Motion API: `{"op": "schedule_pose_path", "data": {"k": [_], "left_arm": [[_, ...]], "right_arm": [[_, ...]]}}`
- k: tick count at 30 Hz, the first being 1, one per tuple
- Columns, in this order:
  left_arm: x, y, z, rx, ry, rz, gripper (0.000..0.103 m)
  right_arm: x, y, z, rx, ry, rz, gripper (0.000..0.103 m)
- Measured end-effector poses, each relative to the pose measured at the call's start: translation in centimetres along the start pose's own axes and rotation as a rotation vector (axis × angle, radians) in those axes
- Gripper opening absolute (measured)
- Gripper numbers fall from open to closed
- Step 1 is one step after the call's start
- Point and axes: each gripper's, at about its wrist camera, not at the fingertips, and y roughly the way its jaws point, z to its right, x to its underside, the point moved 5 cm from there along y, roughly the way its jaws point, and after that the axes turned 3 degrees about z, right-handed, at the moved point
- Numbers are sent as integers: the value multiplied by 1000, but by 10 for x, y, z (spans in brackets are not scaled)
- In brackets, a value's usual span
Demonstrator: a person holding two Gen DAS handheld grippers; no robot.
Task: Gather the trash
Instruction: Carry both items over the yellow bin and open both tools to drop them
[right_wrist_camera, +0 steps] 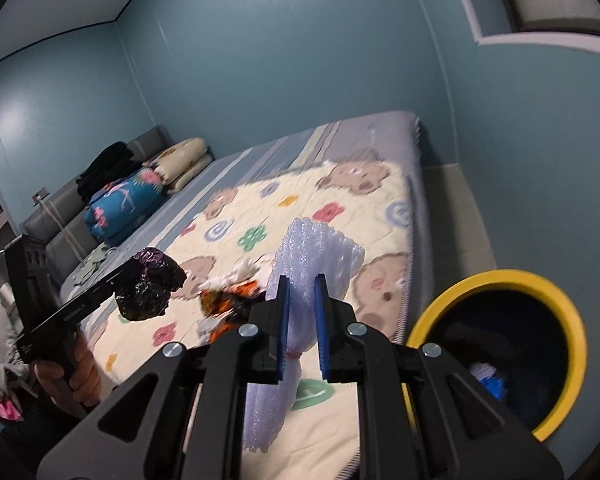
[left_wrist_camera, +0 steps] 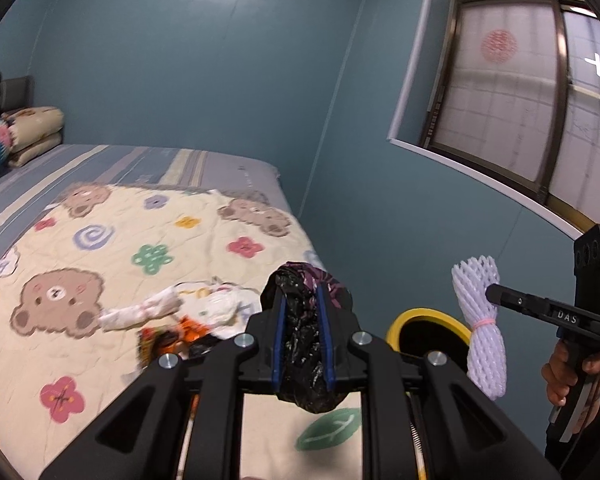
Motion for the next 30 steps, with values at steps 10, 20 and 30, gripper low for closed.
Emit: {"op": "schedule_pose_path", "data": {"k": [10, 20, 30], "left_arm": [[-14, 39, 66, 110, 57, -28, 14], [-11, 85, 135, 221, 108, -76, 14], [14, 133, 178, 286, 103, -153, 14]], "right_arm": [[-17, -40, 46, 109, 18, 84, 12], [-22, -62, 100, 248, 42, 142, 12], [-13, -61, 140, 347, 69, 141, 12]]}}
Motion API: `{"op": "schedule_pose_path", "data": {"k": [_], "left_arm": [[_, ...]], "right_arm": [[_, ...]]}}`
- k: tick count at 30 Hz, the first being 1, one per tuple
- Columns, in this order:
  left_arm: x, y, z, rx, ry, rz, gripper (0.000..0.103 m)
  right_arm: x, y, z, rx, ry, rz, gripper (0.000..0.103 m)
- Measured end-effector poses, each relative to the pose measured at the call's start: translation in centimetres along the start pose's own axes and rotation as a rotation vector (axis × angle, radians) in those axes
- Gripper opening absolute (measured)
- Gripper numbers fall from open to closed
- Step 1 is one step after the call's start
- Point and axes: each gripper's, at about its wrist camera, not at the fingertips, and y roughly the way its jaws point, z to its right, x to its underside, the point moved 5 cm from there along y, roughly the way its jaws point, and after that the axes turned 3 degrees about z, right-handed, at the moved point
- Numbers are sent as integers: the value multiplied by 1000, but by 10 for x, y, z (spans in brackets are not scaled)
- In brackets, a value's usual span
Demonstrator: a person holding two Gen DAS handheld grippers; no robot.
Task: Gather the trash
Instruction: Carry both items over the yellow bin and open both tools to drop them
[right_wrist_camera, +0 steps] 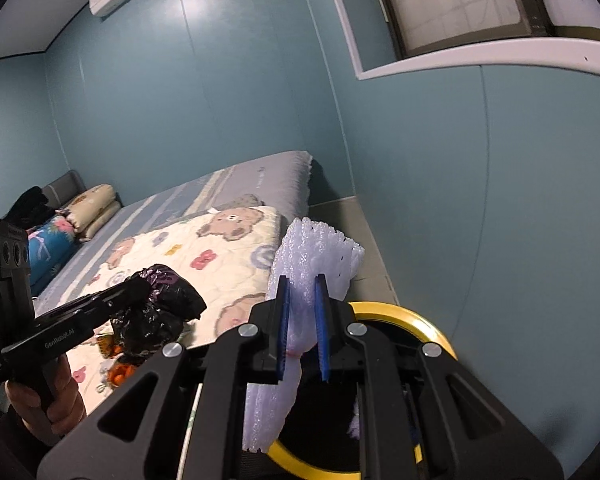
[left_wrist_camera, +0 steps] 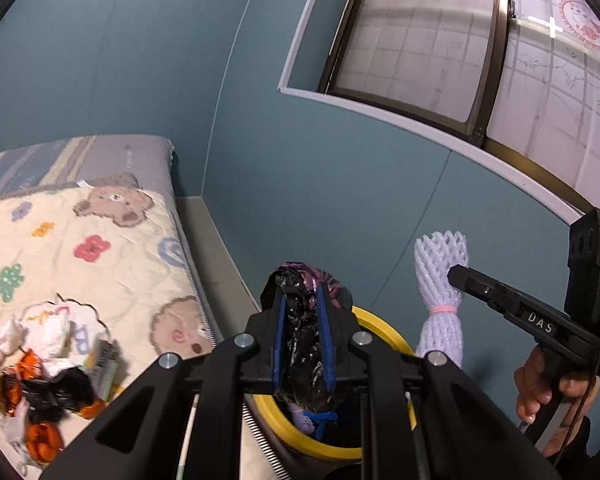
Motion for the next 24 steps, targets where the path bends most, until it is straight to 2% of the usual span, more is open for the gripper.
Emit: {"op": "schedule_pose_path", "data": {"k": [6, 14, 22, 24], "left_arm": [[16, 37, 2, 15, -59, -61, 14], [41, 77, 5, 10, -54, -143, 14], [63, 98, 4, -9, -60, -210, 14], [65, 100, 5, -8, -62, -216, 19]], "right_arm": [[11, 14, 19, 56, 10, -16, 12], [29, 42, 43, 101, 42, -68, 12], [56, 74, 64, 145, 91, -152, 14], [60, 79, 65, 149, 97, -166, 15]]}}
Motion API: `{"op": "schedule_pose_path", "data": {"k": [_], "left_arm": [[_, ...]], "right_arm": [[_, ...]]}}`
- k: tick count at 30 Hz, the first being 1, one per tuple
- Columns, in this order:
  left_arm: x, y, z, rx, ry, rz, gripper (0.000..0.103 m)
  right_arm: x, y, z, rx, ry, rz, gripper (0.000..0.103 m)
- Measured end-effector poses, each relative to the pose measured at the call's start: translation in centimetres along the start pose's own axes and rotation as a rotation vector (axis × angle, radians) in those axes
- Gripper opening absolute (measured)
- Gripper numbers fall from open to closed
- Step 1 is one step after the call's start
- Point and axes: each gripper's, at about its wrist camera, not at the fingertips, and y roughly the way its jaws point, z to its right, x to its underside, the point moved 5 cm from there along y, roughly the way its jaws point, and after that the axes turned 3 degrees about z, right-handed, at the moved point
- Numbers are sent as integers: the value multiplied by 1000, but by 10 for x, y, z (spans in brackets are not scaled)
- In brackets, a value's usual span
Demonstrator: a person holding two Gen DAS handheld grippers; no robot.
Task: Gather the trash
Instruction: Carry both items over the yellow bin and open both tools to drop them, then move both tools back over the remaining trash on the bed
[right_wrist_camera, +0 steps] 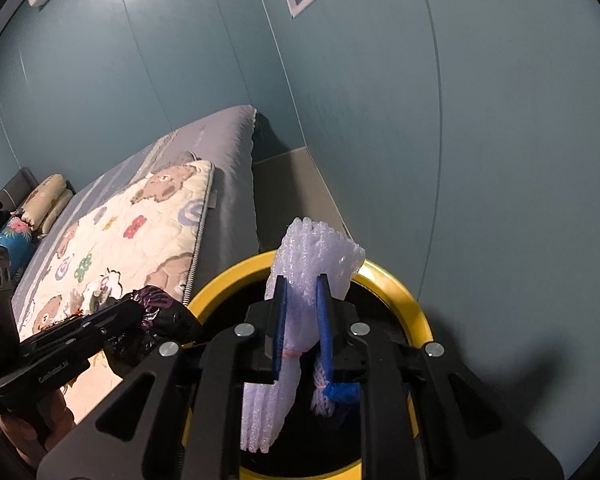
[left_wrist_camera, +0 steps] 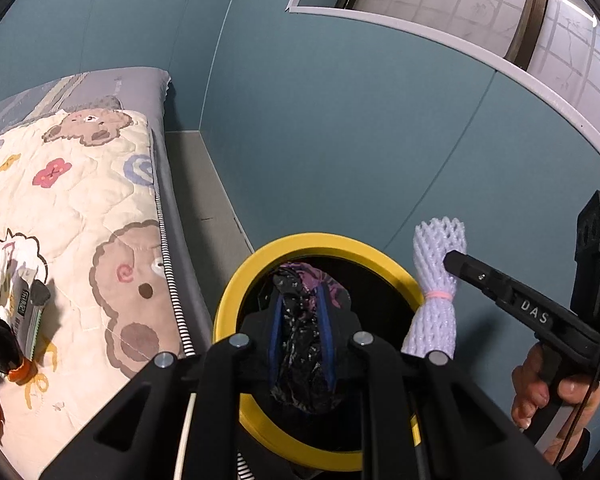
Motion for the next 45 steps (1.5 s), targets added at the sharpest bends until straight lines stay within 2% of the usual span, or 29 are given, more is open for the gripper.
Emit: {"op": "schedule_pose_path", "data": {"k": [2, 4, 5, 7, 11, 14, 16, 18, 21, 23, 28, 33, 40, 45], "left_arm": [[0, 1, -1, 4, -4, 1, 29], [0, -1, 1, 12, 0, 8, 39], [0, -3, 1, 7, 2, 15, 44], [-1, -7, 1, 0, 8, 24, 47], [-2, -20, -3, -24, 2, 51, 65], [-3, -33, -12, -62, 4, 81, 73], [-3, -42, -20, -89, 1, 94, 79], [-3, -52, -30, -108, -2, 102, 83], [0, -68, -44, -147, -1, 126, 88], [1, -80, -53, -172, -3, 142, 89], [2, -112, -83, -243, -14, 184, 92], [1, -140, -111, -295, -44, 221, 93], [6, -175, -148, -369, -69, 254, 94], [19, -197, -185, -438, -95, 250, 94]], "right_arm": [[2, 1, 0, 7, 8, -5, 19], [1, 0, 4, 17, 16, -1, 32], [1, -1, 5, 25, 21, 1, 35], [0, -4, 8, 33, 36, 4, 36], [0, -8, 11, 49, 49, 4, 42], [2, -12, 9, 57, 49, 6, 47], [4, -14, 7, 65, 45, 7, 61], [5, -17, 2, 67, 32, 11, 67], [7, -22, -11, 53, 17, 27, 77], [6, -27, -21, 43, 5, 51, 78], [4, -37, -54, -49, -44, 90, 90], [0, -46, -92, -109, -98, 130, 93], [0, -48, -141, -161, -160, 113, 93], [6, -47, -176, -217, -217, 99, 94]]}}
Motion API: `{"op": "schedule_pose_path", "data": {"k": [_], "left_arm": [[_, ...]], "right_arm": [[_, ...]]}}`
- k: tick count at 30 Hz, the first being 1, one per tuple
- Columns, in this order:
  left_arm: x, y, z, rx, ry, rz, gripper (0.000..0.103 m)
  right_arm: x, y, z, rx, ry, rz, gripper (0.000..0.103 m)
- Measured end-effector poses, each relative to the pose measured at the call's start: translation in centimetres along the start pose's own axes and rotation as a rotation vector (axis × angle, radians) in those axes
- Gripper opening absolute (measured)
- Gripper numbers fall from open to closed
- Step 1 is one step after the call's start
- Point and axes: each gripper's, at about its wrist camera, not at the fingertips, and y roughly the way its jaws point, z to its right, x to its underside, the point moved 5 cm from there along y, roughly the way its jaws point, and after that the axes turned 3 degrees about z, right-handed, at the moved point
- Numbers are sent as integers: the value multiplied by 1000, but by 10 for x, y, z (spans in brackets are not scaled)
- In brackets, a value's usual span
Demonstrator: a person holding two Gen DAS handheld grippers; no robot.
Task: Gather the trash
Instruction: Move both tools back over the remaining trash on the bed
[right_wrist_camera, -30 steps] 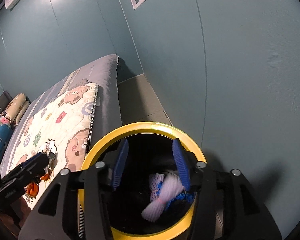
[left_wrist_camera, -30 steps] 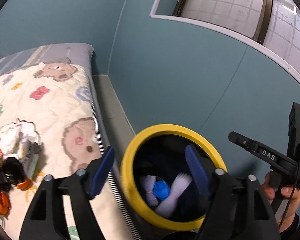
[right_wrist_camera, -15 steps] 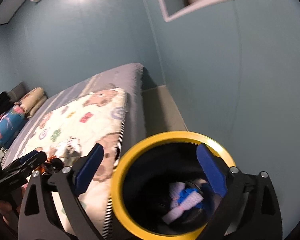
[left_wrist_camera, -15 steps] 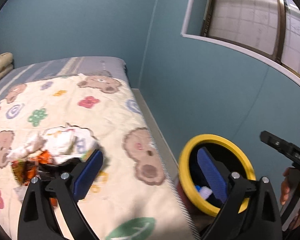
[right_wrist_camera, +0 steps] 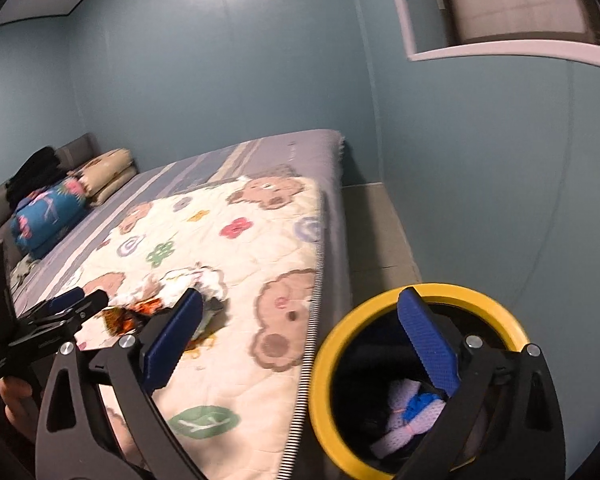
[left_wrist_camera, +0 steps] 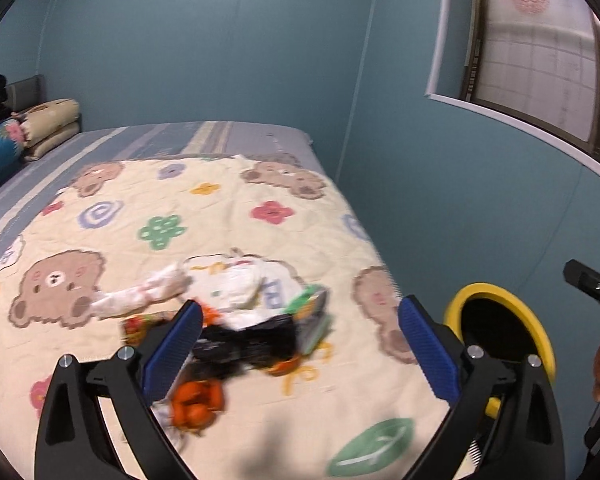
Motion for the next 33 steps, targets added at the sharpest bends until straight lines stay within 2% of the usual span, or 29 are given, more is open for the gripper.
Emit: {"op": "schedule_pose_path", "data": {"k": [6, 15, 27, 33], "left_arm": [[9, -4, -46, -74, -20, -14, 94], [27, -6, -106, -156, -45, -46, 94], [64, 15, -159, -196, -110, -130, 94], [79, 30, -168, -198, -122, -166, 94]], "right_arm": [[5, 22, -41, -83, -30, -61, 94], [17, 69, -89, -152, -53, -161, 94], [46, 161, -124, -164, -22, -326, 94], [57, 202, -132, -158, 27, -402, 94]]}}
